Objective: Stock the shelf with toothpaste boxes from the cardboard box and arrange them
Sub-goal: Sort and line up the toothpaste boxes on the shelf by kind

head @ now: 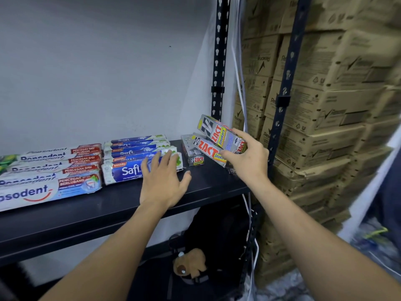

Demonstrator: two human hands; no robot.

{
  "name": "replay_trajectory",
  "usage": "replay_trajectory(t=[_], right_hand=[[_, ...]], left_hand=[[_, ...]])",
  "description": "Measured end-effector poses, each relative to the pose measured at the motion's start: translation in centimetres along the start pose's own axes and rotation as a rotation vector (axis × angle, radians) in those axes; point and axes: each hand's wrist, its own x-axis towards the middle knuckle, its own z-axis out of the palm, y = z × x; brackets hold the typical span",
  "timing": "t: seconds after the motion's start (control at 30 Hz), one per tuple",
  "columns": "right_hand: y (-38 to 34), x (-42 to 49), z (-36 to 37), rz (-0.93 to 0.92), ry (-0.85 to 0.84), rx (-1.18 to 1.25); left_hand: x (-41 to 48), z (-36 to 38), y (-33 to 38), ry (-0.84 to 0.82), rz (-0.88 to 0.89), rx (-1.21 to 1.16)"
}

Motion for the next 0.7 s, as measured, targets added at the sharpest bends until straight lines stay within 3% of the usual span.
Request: replay_trajectory(t=[0.47, 0.7], right_hand=[[0.8, 0.4, -2.0, -0.001, 0.215, -0.011], [1.2, 0.1, -1.4, -0.092, 0.182, -0.029]], left_hand=[[0.1, 0.2, 0.0, 0.001, -0.004, -0.001], [0.0, 0.3, 0.0, 0.001, -0.007, 0.005]])
